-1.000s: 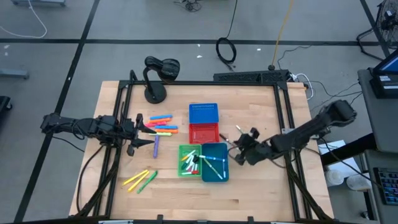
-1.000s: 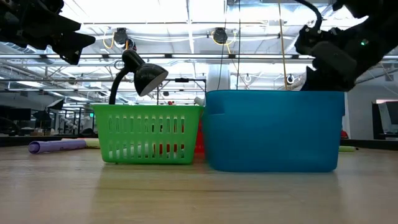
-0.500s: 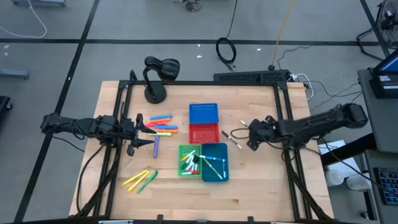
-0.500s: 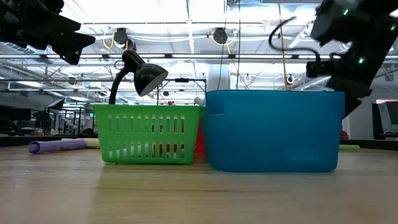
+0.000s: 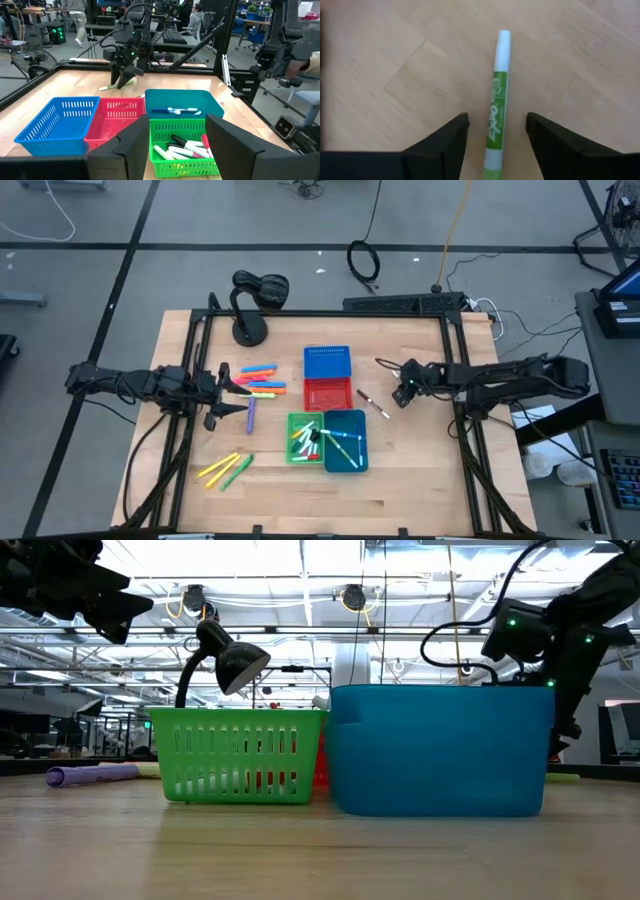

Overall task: Pick & Place Markers
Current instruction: Put the light green marker pen into the dark blue bin

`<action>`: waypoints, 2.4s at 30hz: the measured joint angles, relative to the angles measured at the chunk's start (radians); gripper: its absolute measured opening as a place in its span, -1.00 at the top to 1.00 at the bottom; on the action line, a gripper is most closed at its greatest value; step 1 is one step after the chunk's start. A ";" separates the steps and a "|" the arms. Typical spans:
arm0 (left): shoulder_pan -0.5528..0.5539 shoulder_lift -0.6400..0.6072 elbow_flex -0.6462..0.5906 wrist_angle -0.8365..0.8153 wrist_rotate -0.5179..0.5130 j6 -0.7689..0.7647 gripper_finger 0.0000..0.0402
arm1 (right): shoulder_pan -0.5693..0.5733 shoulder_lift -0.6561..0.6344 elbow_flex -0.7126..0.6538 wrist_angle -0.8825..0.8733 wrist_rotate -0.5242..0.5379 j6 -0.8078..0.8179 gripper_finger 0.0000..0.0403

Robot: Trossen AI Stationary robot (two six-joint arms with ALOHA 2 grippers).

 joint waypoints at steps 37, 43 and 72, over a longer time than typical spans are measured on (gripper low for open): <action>0.000 0.000 0.000 0.000 -0.001 0.000 0.01 | 0.093 -0.109 -0.027 0.620 -0.037 -0.116 0.91; 0.000 0.000 0.000 0.000 -0.004 0.000 0.01 | 0.221 -0.099 -0.026 0.896 -0.104 -0.078 0.91; 0.000 0.000 0.000 0.000 -0.005 0.000 0.01 | 0.569 0.802 0.656 1.198 0.168 -0.519 0.91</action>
